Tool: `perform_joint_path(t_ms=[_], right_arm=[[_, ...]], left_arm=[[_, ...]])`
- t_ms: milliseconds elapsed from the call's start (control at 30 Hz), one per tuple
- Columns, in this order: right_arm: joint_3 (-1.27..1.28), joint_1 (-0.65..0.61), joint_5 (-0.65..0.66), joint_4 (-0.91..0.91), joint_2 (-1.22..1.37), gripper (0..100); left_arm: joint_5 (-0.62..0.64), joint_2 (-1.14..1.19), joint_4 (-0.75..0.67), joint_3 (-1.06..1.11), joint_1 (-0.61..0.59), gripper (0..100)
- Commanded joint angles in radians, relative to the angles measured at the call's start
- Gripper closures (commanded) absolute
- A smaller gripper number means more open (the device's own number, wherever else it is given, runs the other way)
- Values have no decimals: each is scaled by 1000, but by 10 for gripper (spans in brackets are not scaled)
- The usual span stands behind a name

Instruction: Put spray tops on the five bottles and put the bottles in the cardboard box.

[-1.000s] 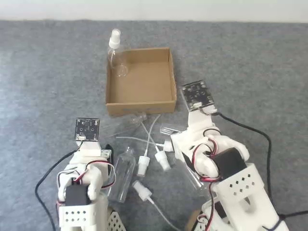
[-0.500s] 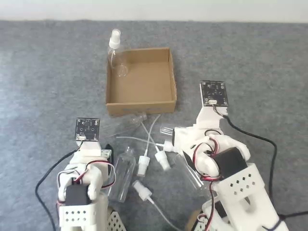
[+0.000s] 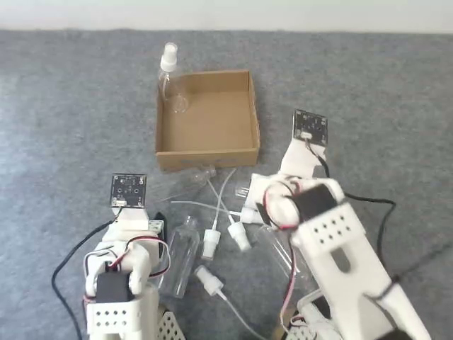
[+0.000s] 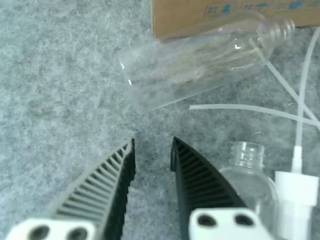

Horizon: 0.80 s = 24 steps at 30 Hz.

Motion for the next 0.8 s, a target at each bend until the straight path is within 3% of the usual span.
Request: perform_joint_path(t_ms=[0,433,767], right_arm=[[-117,10,-112,-18,62,699],[-127,27,-293,-77,194,698],[-127,113,-302,-173,343,698]], left_arm=[[-3,-14,-32,-12,-5,892],[-5,-14,-32,-12,-5,892],[-6,-14,-32,-12,-5,892]])
